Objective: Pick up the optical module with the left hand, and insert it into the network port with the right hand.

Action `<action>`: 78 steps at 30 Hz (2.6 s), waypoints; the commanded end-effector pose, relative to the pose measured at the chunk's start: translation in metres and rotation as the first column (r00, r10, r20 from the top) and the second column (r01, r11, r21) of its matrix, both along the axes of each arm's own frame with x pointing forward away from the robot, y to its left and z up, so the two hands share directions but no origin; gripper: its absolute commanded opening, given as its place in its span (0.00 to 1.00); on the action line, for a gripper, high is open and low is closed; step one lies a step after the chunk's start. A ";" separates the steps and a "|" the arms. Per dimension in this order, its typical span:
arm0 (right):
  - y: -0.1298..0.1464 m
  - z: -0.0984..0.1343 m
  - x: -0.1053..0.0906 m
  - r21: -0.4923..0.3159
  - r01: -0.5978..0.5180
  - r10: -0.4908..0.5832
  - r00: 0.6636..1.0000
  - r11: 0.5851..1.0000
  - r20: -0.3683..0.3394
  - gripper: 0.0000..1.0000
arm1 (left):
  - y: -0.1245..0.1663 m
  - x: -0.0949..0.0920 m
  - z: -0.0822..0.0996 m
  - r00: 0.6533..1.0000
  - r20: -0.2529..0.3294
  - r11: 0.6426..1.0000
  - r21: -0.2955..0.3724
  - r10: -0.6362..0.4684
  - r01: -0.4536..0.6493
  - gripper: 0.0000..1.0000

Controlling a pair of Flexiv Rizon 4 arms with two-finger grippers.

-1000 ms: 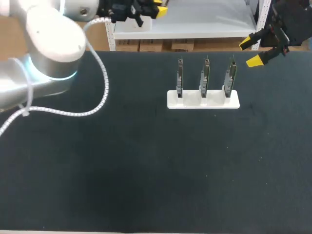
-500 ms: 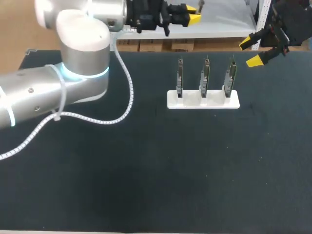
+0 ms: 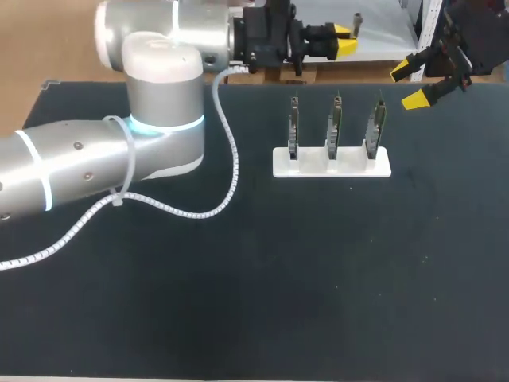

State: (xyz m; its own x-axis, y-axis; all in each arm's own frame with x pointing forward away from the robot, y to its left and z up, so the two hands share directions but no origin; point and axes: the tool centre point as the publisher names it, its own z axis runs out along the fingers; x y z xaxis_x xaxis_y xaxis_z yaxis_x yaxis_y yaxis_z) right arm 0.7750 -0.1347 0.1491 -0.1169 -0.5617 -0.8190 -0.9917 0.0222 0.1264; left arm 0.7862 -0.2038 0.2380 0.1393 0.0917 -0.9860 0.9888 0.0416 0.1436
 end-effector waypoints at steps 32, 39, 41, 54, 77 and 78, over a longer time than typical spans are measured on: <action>0.000 0.000 -0.002 -0.001 0.003 -0.003 1.000 1.000 0.002 1.00 | -0.058 -0.009 -0.035 0.989 -0.137 0.998 -0.023 -0.057 0.055 0.00; 0.000 0.000 -0.002 -0.001 0.003 -0.003 1.000 1.000 0.002 1.00 | -0.062 -0.010 -0.042 0.988 -0.142 0.997 -0.031 -0.068 0.065 0.00; 0.000 0.000 -0.002 -0.001 0.003 -0.003 1.000 1.000 0.002 1.00 | -0.063 -0.011 -0.043 0.987 -0.146 0.998 -0.030 -0.067 0.063 0.00; 0.000 0.000 -0.002 -0.001 0.003 -0.003 1.000 1.000 0.002 1.00 | -0.069 -0.014 -0.053 0.985 -0.159 0.998 -0.034 -0.061 0.056 0.00; 0.000 0.000 -0.002 -0.001 0.003 -0.003 1.000 1.000 0.002 1.00 | -0.068 -0.014 -0.056 0.984 -0.170 0.998 -0.036 -0.060 0.055 0.00; 0.000 0.000 -0.002 -0.001 0.003 -0.003 1.000 1.000 0.002 1.00 | -0.068 -0.014 -0.056 0.984 -0.170 0.998 -0.035 -0.060 0.055 0.00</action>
